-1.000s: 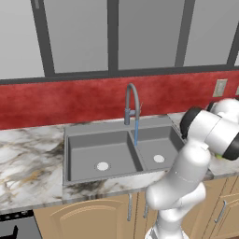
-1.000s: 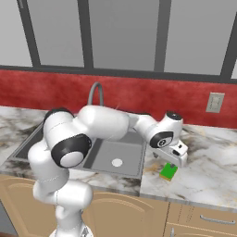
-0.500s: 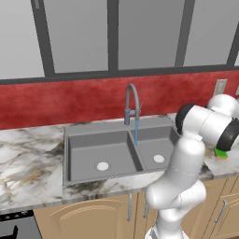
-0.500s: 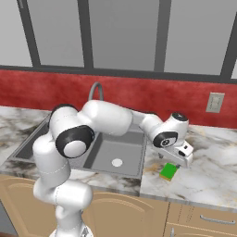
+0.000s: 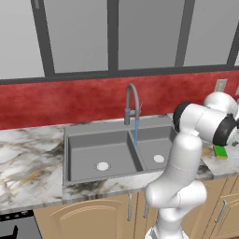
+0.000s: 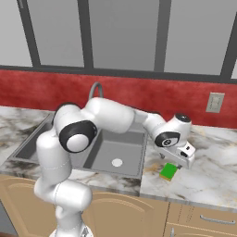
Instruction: Soak the sponge with water for a few seconds and then drop it inside the sink.
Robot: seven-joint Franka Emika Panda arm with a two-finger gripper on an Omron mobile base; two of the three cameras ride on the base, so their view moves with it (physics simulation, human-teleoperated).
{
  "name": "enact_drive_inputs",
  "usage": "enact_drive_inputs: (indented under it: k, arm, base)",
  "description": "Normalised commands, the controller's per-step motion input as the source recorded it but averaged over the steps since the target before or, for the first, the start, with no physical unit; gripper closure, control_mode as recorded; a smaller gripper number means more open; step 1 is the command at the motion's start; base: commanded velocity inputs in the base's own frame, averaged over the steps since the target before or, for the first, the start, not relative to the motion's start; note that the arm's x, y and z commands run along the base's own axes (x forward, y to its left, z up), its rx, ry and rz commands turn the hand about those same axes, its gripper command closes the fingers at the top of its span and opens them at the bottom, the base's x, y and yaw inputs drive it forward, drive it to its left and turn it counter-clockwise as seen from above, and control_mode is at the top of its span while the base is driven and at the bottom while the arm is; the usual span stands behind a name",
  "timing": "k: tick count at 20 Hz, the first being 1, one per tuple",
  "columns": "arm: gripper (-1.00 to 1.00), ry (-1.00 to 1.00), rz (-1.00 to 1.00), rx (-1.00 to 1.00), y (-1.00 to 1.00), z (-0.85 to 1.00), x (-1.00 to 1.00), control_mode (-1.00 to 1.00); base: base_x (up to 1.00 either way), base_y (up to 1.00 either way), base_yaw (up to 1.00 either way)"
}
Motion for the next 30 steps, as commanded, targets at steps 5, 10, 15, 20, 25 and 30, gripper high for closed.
enact_drive_inputs:
  k: [5,10,15,20,25,30]
  arm:
    - [-1.00,0.00,0.00,0.00,0.00,-0.28,0.01,-1.00]
    - [-1.00,0.00,0.00,0.00,0.00,-0.26,0.02,-1.00]
    - [-1.00,0.00,0.00,0.00,0.00,-0.21,0.01,-1.00]
    - [-1.00,0.00,0.00,0.00,0.00,-0.10,0.00,-1.00]
    - [-1.00,0.00,0.00,0.00,0.00,-0.10,0.02,-1.00]
    - [-1.00,0.00,0.00,0.00,0.00,-0.13,0.02,-1.00]
  base:
    - [0.00,0.00,0.00]
    - [0.00,0.00,0.00]
    - [0.00,0.00,0.00]
    - [0.00,0.00,0.00]
    - [0.00,0.00,0.00]
    - [0.00,0.00,0.00]
